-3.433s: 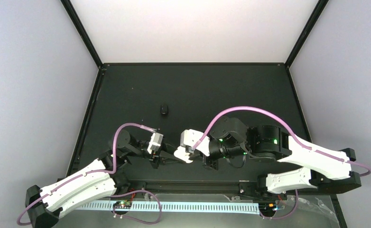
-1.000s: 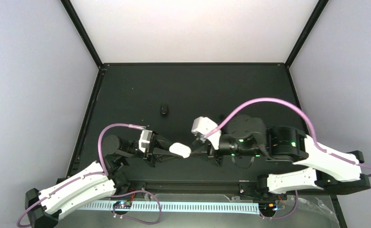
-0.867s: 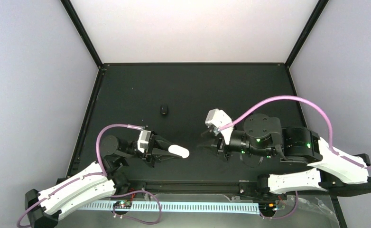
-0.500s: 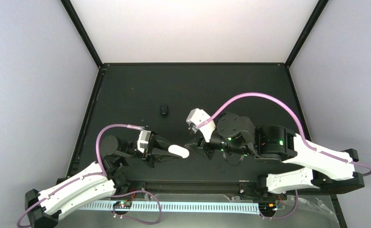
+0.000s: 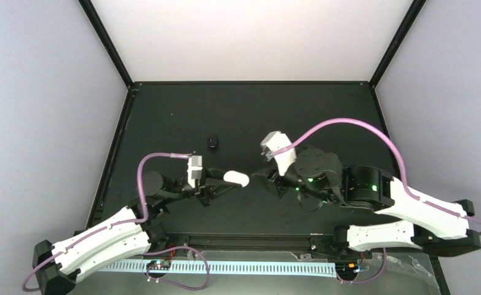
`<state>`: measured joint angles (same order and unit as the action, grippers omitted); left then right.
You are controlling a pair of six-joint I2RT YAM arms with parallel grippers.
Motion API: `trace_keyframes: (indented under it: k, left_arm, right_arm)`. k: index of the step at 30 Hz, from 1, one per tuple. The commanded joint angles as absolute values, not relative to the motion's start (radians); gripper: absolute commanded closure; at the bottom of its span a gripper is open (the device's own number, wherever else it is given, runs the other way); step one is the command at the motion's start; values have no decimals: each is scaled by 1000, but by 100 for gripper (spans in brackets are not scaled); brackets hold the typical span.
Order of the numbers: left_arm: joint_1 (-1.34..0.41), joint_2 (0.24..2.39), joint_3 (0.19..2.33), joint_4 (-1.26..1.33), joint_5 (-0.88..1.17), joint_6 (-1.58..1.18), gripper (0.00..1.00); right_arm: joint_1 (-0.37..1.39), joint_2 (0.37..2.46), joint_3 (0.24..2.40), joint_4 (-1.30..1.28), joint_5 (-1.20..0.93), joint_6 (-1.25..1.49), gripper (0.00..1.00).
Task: Insert the wireless bluetooth earbuds into the charging case
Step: Place the charging case at the center of the board.
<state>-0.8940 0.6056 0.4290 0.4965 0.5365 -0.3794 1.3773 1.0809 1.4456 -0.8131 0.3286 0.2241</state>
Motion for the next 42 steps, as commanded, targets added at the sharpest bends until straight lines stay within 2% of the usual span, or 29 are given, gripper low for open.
trace_keyframes:
  k: [1,5,14,19,33,35,42]
  left_arm:
    - [-874,750,492,398,220,-409,98]
    - [-780,1020,622,326,218,-495,98]
    - [-602,1683,1019,270,307,-661,98]
    - [-542,1941,1257,155,317,-743,98]
    - [-526,2160,1436,14,171,-748,98]
    - [-527,2168,1437,2,161,-747,94]
    - [-526,2164,1414,-25,153,-735,68]
  right_arm:
    - [1257,924,1315,-781,517,325,53]
    - [1144,846,1157,-725,432,365,51]
    - [1131,788,981,-670,419,408,50]
    - [1129,760,949,-674,421,423,50]
    - [1127,692,961,-725,462,410,49]
    - [1128,689,970,-735,469,405,48]
    - [1127,674,987,-756,493,398,47]
